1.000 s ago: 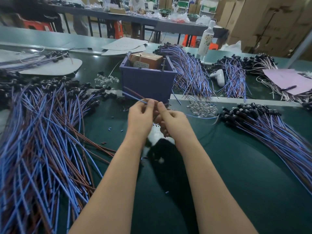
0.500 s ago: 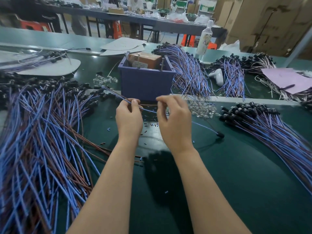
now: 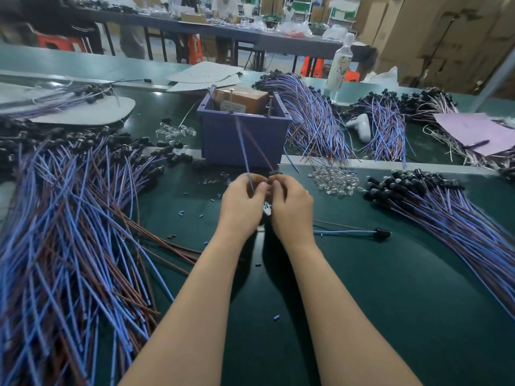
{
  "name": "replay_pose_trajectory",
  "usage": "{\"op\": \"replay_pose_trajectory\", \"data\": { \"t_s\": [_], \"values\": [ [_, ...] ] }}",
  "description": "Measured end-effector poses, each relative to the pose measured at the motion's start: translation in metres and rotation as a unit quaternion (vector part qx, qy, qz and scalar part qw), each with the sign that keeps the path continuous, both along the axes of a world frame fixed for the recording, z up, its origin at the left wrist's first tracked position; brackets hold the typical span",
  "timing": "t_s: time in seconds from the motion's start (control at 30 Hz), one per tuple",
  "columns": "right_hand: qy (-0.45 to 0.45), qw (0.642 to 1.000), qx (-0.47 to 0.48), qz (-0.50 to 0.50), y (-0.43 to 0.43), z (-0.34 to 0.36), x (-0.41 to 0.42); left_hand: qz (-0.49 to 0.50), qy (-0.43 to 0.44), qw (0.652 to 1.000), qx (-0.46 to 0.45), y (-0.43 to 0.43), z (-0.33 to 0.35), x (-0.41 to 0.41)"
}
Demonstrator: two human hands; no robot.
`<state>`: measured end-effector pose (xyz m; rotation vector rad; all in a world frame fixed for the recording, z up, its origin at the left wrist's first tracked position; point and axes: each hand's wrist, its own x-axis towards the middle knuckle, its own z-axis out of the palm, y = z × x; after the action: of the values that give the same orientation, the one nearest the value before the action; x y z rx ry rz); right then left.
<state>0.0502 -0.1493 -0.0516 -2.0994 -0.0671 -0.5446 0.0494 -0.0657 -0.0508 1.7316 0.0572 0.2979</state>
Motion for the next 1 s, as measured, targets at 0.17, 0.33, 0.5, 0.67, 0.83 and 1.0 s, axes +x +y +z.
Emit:
{"op": "replay_pose_trajectory", "data": {
  "t_s": [0.17,0.33,0.5,0.67,0.83,1.0],
  "values": [
    [0.042,0.982,0.179,-0.035,-0.004,0.0,0.005,-0.036,0.085,0.988,0.126,0.005,0.003,0.0],
    [0.022,0.984,0.172,-0.045,-0.007,-0.002,0.006,-0.084,0.126,0.98,0.13,0.016,0.007,-0.001],
    [-0.025,0.998,0.044,-0.032,-0.008,0.002,0.002,0.075,0.024,0.997,-0.026,0.019,0.006,0.001],
    [-0.019,0.999,0.031,-0.015,-0.005,0.004,-0.002,0.146,-0.045,0.986,-0.069,0.023,0.004,0.001],
    [-0.003,1.0,-0.008,0.019,0.0,-0.001,-0.001,0.093,-0.046,0.994,-0.038,0.016,0.002,0.004],
    [-0.005,1.0,-0.019,0.024,0.001,-0.004,-0.001,0.097,-0.049,0.994,-0.01,0.015,-0.002,0.003]
  ]
}}
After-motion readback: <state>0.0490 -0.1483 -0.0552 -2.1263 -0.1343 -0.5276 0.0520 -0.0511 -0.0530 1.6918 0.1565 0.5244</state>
